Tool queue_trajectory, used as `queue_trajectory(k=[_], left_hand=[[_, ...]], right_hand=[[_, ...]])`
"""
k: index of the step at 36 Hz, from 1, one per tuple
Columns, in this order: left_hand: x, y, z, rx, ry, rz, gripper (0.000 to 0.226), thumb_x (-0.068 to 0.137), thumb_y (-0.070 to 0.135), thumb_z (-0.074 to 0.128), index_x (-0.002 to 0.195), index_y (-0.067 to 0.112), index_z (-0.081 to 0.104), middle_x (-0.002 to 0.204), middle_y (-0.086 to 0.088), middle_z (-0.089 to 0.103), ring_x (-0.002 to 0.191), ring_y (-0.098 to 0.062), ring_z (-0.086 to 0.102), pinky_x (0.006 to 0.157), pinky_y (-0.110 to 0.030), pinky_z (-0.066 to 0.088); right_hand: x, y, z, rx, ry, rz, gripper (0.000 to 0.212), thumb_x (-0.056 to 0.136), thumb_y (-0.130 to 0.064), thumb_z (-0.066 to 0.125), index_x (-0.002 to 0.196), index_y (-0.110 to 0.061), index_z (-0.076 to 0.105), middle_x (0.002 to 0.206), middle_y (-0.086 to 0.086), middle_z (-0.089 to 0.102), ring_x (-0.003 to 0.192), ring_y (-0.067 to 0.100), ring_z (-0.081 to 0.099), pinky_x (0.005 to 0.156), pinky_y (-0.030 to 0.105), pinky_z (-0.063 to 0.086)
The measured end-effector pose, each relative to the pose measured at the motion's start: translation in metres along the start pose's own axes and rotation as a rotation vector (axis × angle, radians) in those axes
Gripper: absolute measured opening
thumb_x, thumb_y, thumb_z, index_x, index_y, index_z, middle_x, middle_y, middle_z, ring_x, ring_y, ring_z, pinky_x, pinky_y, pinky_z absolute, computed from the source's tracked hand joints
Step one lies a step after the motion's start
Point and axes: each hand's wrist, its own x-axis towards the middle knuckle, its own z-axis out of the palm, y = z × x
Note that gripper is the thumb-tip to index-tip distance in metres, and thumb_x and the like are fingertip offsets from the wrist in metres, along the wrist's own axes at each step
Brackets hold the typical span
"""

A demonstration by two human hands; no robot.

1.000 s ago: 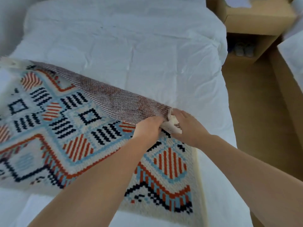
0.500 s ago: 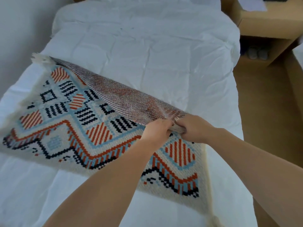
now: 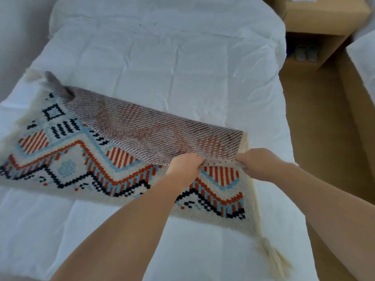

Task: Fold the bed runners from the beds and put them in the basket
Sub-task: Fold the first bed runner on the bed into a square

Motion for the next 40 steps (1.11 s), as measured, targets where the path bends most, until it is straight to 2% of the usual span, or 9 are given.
queue_trajectory(k=[6, 11, 20, 23, 26, 28, 30, 34, 40], left_hand=[[-0.029, 0.006, 0.003, 0.023, -0.049, 0.150, 0.026, 0.098, 0.017, 0.041, 0.116, 0.019, 0.059, 0.108, -0.001, 0.058, 0.098, -0.024, 0.057, 0.074, -0.040, 0.052], [-0.042, 0.016, 0.014, -0.001, -0.062, 0.188, 0.029, 0.098, 0.017, 0.042, 0.123, 0.020, 0.058, 0.114, 0.000, 0.057, 0.106, -0.023, 0.054, 0.082, -0.044, 0.052], [-0.043, 0.035, 0.086, 0.126, -0.117, 0.164, 0.018, 0.088, 0.008, 0.047, 0.096, 0.017, 0.061, 0.097, -0.003, 0.054, 0.093, -0.026, 0.056, 0.067, -0.037, 0.045], [-0.040, 0.040, 0.111, 0.151, -0.128, 0.139, 0.017, 0.087, 0.010, 0.048, 0.095, 0.018, 0.060, 0.099, -0.002, 0.057, 0.097, -0.025, 0.056, 0.068, -0.035, 0.039], [-0.035, 0.054, 0.133, 0.133, -0.157, 0.144, 0.024, 0.087, 0.016, 0.050, 0.110, 0.021, 0.056, 0.109, 0.000, 0.055, 0.106, -0.023, 0.052, 0.083, -0.035, 0.042], [-0.032, 0.069, 0.144, 0.088, -0.173, 0.162, 0.039, 0.086, 0.021, 0.055, 0.125, 0.022, 0.050, 0.117, 0.001, 0.052, 0.113, -0.022, 0.048, 0.095, -0.037, 0.040], [-0.027, 0.086, 0.152, 0.028, -0.141, 0.207, 0.045, 0.086, 0.026, 0.057, 0.129, 0.022, 0.045, 0.120, 0.001, 0.050, 0.113, -0.022, 0.047, 0.097, -0.037, 0.039], [-0.019, 0.120, 0.162, -0.067, -0.039, 0.321, 0.023, 0.091, 0.026, 0.050, 0.113, 0.021, 0.054, 0.110, 0.002, 0.055, 0.101, -0.021, 0.051, 0.080, -0.034, 0.041], [-0.013, 0.137, 0.173, -0.206, -0.093, 0.246, 0.010, 0.091, 0.013, 0.048, 0.096, 0.013, 0.057, 0.102, -0.004, 0.058, 0.096, -0.025, 0.054, 0.069, -0.029, 0.031]], right_hand=[[-0.044, -0.017, 0.025, -0.168, -0.061, 0.102, 0.025, 0.091, -0.007, 0.042, 0.099, -0.019, 0.063, 0.082, -0.009, 0.044, 0.080, 0.018, 0.058, 0.067, 0.029, 0.050], [-0.068, -0.021, 0.037, -0.142, -0.013, 0.128, 0.028, 0.095, -0.012, 0.039, 0.110, -0.021, 0.061, 0.092, -0.006, 0.040, 0.072, 0.017, 0.049, 0.061, 0.029, 0.037], [-0.063, -0.022, 0.127, 0.076, -0.149, 0.040, 0.027, 0.093, -0.010, 0.043, 0.113, -0.018, 0.059, 0.110, 0.001, 0.052, 0.102, 0.021, 0.056, 0.080, 0.032, 0.048], [-0.051, -0.013, 0.150, 0.254, -0.160, 0.039, 0.018, 0.090, -0.022, 0.052, 0.103, -0.015, 0.064, 0.100, -0.001, 0.052, 0.100, 0.022, 0.057, 0.084, 0.034, 0.047], [-0.039, 0.003, 0.157, 0.434, -0.165, 0.036, 0.037, 0.085, -0.053, 0.057, 0.087, -0.017, 0.065, 0.088, -0.002, 0.058, 0.084, 0.017, 0.056, 0.077, 0.035, 0.047], [-0.027, 0.016, 0.159, 0.574, -0.072, 0.096, 0.044, 0.089, -0.054, 0.052, 0.076, -0.013, 0.061, 0.076, 0.001, 0.060, 0.071, 0.017, 0.054, 0.070, 0.033, 0.045], [-0.009, 0.035, 0.158, 0.739, 0.106, 0.209, 0.036, 0.093, -0.038, 0.053, 0.084, -0.005, 0.064, 0.083, 0.008, 0.066, 0.075, 0.024, 0.059, 0.073, 0.037, 0.048], [0.027, 0.059, 0.148, 1.016, 0.318, 0.365, 0.028, 0.091, -0.019, 0.056, 0.118, -0.017, 0.064, 0.109, 0.003, 0.063, 0.080, 0.020, 0.063, 0.070, 0.029, 0.051], [0.063, 0.050, 0.136, 1.174, 0.410, 0.312, 0.036, 0.091, -0.015, 0.059, 0.127, -0.019, 0.059, 0.110, -0.005, 0.050, 0.088, 0.014, 0.054, 0.075, 0.031, 0.048]])
